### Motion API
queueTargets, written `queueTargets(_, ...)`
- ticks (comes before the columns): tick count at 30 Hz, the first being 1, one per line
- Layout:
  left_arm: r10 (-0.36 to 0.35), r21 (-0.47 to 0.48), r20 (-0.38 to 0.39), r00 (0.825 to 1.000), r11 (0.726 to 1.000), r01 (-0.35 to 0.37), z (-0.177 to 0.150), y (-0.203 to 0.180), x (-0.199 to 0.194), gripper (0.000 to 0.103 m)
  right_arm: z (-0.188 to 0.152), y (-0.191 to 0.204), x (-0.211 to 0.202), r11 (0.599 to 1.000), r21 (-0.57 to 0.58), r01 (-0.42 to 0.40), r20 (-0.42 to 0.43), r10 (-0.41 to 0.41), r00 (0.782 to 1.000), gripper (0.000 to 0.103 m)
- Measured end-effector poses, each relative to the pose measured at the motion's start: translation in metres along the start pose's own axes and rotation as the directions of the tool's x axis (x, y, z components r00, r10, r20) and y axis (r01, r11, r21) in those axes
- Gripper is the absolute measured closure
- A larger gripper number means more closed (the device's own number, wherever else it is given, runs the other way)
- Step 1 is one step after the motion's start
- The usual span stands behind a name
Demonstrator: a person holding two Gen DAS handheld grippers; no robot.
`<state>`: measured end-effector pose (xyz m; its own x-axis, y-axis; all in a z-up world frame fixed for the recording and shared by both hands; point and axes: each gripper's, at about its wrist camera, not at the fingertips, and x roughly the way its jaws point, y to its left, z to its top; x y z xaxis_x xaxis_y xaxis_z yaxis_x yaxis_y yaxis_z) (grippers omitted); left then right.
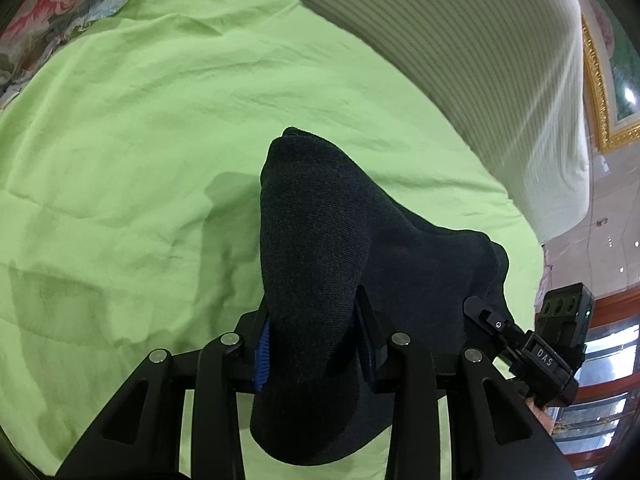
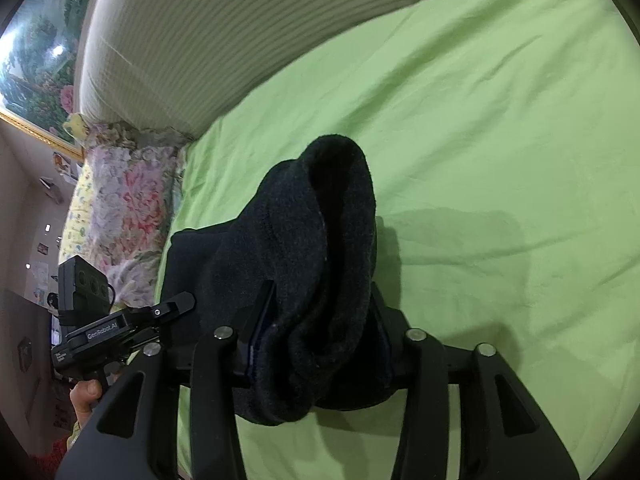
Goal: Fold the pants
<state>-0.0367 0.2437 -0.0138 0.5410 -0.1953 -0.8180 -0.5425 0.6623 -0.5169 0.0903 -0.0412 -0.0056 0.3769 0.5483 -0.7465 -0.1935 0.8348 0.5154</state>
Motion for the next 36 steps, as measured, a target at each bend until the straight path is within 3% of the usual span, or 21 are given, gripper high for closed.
queueTargets(7,0.050,0.030,0.017,0.999,0.998,-0.050,-0.007,0.000,0.004,0.044,0.001,-0.016,-0.001,0.998,-0.017,0.060,0.002,-0.060,0.998,0.042)
queueTargets(14,0.085,0.043,0.027,0.996,0.995,-0.086,-0.011,-0.005,0.000,0.042,0.001,-0.018,-0.009,0.997,-0.016,0.074,0.040,-0.074,0.996,0.039)
queueTargets(22,0.148,0.091,0.067,0.987,0.984,-0.154,-0.022,-0.020,-0.015,0.031,-0.005,0.001,-0.029,0.996,-0.062,0.069,0.101,-0.062,0.993,0.039)
queueTargets(29,0.188,0.144,0.129,0.974,0.968,-0.206,-0.049,-0.035,-0.031,0.026,-0.028,0.021,-0.046,0.983,-0.135,0.126,0.173,-0.101,0.980,0.030)
queueTargets(36,0.214,0.146,0.201,0.956,0.958,-0.245,-0.072,-0.037,-0.044,0.023,-0.058,0.040,-0.055,0.940,-0.272,0.208,0.220,-0.149,0.964,0.022)
